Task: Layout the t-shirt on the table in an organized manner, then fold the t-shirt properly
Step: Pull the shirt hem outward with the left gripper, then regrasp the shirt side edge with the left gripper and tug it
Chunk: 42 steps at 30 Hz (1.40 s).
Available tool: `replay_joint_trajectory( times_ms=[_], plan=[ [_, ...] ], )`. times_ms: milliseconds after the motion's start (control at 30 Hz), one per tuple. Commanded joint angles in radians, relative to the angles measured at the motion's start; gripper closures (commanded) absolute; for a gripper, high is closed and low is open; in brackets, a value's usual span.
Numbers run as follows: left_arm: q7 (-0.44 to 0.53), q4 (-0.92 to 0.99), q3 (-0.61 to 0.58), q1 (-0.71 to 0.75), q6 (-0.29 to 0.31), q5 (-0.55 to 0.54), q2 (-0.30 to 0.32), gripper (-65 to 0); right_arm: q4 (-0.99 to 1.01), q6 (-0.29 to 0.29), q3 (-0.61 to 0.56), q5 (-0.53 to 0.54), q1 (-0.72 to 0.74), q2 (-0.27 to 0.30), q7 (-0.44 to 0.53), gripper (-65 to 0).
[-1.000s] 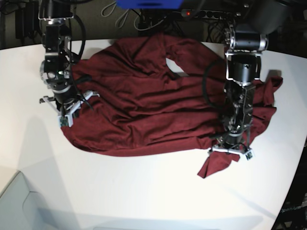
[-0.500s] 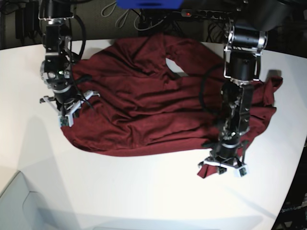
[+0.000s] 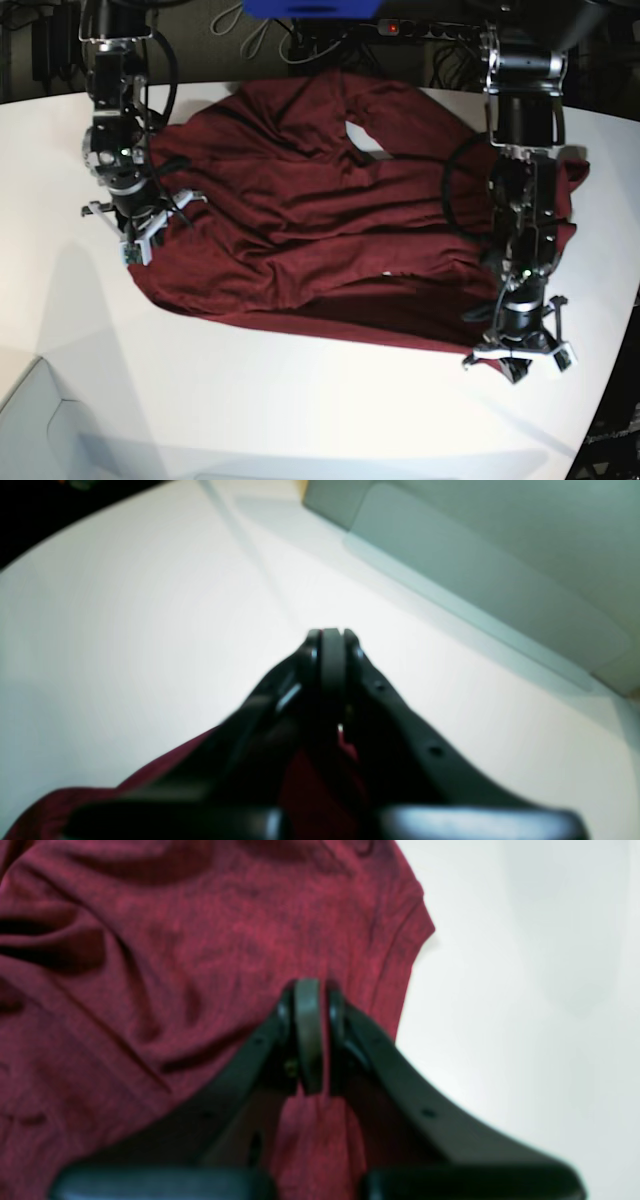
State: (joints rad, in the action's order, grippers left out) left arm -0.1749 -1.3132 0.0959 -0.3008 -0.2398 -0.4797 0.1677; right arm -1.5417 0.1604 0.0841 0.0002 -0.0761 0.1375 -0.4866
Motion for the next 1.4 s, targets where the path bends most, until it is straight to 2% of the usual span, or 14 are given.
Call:
replay_joint_trajectory(
  times_ms=[0, 267, 700, 900, 1133, 1233, 1367],
  plan=[
    [0.022, -0.036, 0.001, -0.011, -0.002, -0.001, 0.022, -0.1, -0.018, -0.005, 0.003, 0.001, 0.012, 0.007, 0.022, -0.7],
    [0.022, -0.139, 0.001, 0.056, -0.002, -0.001, 0.069, -0.1, -0.018, -0.005, 0.003, 0.001, 0.009, 0.007, 0.022, -0.7],
    [0.028, 0.021, -0.008, 0.053, -0.002, 0.000, 0.063, -0.1, -0.018, -0.005, 0.003, 0.001, 0.006, 0.007, 0.022, -0.7],
    [0.022, 0.065, -0.009, -0.044, -0.002, 0.000, 0.062, -0.2, -0.018, -0.005, 0.003, 0.001, 0.006, 0.007, 0.022, -0.7],
    [0.030, 0.377, -0.141, -0.235, 0.001, -0.001, 0.059, -0.4, -0.018, -0.005, 0.003, 0.001, 0.006, 0.007, 0.022, -0.7],
    [0.033, 0.542, -0.189, -0.328, 0.007, -0.003, 0.025, -0.5, -0.018, -0.005, 0.004, 0.001, 0.006, 0.007, 0.022, -0.7],
    [0.038, 0.783, -0.192, -0.469, 0.009, -0.003, -0.015, -0.5, -0.018, -0.005, 0.004, 0.001, 0.006, 0.007, 0.022, -0.7]
  ],
)
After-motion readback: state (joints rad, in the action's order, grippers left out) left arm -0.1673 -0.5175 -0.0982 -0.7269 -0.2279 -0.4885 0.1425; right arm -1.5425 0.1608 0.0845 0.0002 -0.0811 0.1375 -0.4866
